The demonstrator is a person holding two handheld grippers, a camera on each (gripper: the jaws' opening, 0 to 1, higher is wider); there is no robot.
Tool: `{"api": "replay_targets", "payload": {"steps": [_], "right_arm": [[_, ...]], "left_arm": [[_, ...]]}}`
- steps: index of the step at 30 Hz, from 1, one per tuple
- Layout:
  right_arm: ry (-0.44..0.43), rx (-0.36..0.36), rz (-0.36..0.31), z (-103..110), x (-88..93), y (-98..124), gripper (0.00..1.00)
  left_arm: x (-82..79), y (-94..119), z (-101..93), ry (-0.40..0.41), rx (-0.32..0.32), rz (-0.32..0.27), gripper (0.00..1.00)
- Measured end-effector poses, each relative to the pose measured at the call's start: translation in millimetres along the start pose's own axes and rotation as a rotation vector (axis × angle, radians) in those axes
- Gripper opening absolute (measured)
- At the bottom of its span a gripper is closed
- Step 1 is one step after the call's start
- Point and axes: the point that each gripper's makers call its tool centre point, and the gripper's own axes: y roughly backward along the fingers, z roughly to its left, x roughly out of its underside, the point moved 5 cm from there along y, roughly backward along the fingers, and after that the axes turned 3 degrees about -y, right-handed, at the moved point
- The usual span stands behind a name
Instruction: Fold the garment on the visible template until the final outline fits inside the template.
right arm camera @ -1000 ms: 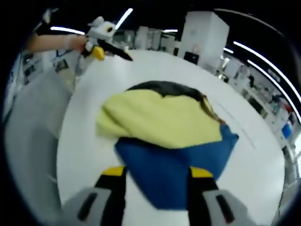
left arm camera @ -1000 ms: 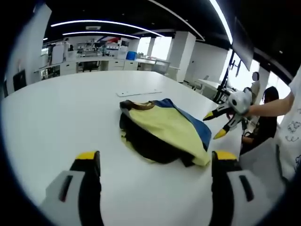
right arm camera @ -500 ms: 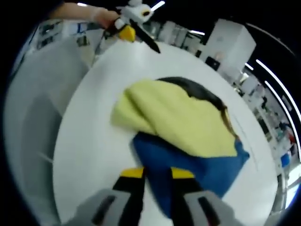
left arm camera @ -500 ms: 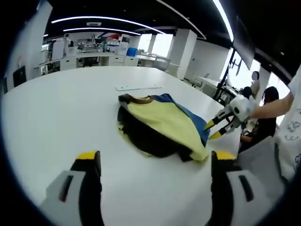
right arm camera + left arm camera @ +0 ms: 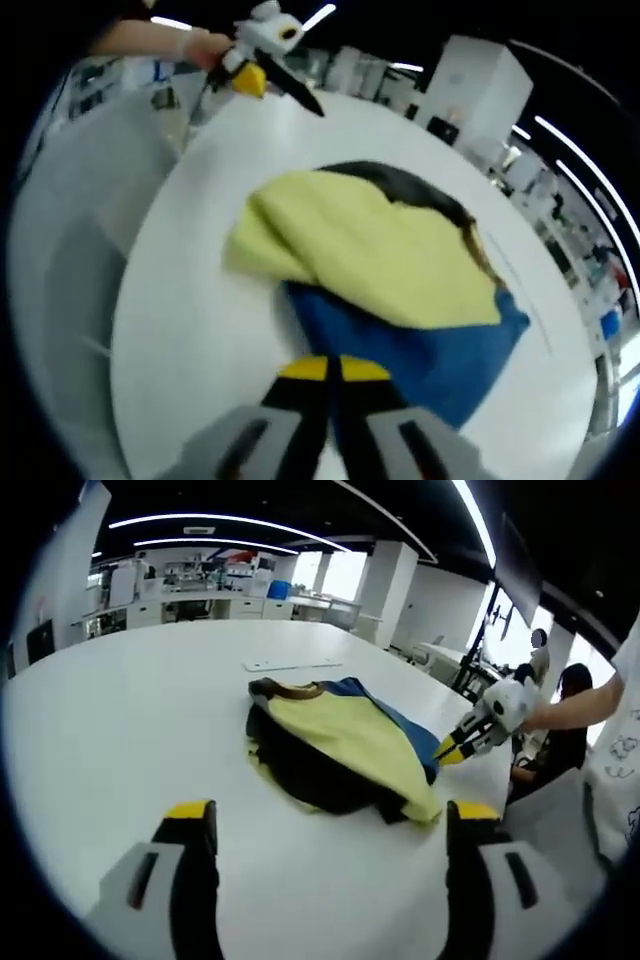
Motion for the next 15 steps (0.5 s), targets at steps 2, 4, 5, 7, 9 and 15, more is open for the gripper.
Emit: {"api": "replay_targets", "payload": {"steps": [2,4,5,7,9,15], "right_arm": [[0.005,0.005,-0.008,-3,-3.4,5,0.0],[0.001,0.008,-0.016,-7,-7.3,11,0.0],[0.001,0.011,-0.021,-8,-9.2,13,0.0],[0.0,0.024,-0.036,-15,-13.2,18,0.0],[-0.001,0.035,-0.047,-19,-18.6,25,0.0],[-0.007,0.063,-0.077,-38,-33.2,35,0.0]], "left_arm": [[-0.5,-1,-1.0,0.0,0.002,0.0,0.92],[-0.6,-3,-0.4,-0.001,0.005,0.0,0.91],[-0.5,-3,-0.2,-0.002,0.007,0.001,0.91],[-0.1,-5,-0.9,-0.001,0.013,0.003,0.91],[-0.7,-5,-3.7,-0.003,0.016,0.002,0.9],[-1.4,-7,-8.8,-0.004,0.024,0.001,0.9]]}}
